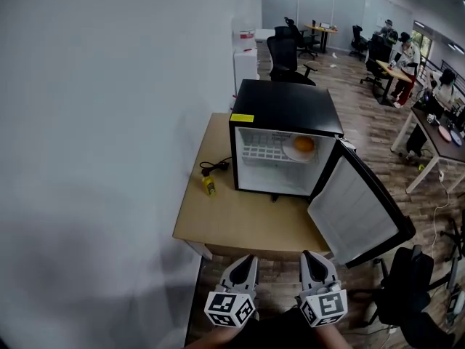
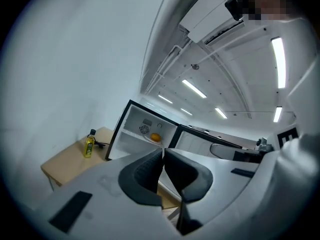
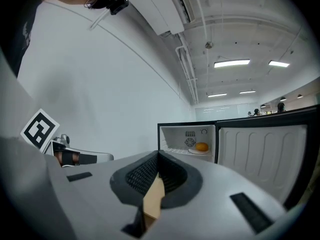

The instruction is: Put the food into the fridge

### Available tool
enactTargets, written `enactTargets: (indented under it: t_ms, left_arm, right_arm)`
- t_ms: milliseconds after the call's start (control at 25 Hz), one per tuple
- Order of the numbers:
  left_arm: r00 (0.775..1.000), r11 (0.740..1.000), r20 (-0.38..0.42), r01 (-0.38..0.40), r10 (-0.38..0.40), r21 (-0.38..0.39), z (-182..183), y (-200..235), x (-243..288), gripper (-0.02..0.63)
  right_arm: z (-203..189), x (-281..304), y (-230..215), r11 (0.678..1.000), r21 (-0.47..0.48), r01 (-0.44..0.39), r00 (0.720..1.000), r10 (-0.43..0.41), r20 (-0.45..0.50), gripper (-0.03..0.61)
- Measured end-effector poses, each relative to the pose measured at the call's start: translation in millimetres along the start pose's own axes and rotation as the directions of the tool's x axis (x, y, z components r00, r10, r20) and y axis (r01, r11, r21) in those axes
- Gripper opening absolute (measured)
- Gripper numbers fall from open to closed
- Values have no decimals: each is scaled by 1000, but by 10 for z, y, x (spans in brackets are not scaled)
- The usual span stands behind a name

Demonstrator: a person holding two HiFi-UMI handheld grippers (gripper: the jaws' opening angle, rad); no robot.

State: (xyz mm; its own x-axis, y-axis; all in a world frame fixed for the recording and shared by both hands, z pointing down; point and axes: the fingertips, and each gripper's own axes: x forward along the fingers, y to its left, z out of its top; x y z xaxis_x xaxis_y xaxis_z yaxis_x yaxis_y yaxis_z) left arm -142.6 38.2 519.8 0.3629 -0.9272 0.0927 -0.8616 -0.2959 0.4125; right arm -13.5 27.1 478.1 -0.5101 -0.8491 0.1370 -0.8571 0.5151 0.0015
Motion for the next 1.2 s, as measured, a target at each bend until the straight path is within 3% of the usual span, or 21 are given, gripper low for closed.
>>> enactTargets:
  t_ms: [160, 360, 680, 920, 1080, 1200]
  left_arm:
    - [1000, 992, -28, 14, -11, 123, -53, -174, -37, 16]
    - [999, 981, -41, 24, -16, 194, -50, -331, -7, 15]
    - [999, 974, -51, 26, -15, 226, -55, -434, 71, 15]
    - [997, 978, -67, 35, -21, 205, -121, -467, 50, 15]
    - [998, 964, -54, 40, -26, 264, -144, -524, 35, 16]
    - [998, 965, -56, 44, -31, 259, -172, -528, 43, 15]
  right_arm:
    - [-15, -59, 2, 1000, 0, 3, 1000, -3, -7, 60]
    - [-56, -151, -75, 1000, 21, 19, 1000, -18, -20, 60]
    - [-110, -251, -244, 998, 29, 56, 998, -55, -25, 60]
    - [-96, -324, -244, 998, 8, 69, 997, -69, -16, 60]
    - [-129, -347, -231, 997, 0, 82, 996, -82, -23, 60]
    - [-128, -353, -208, 996, -8, 87, 996, -87, -25, 60]
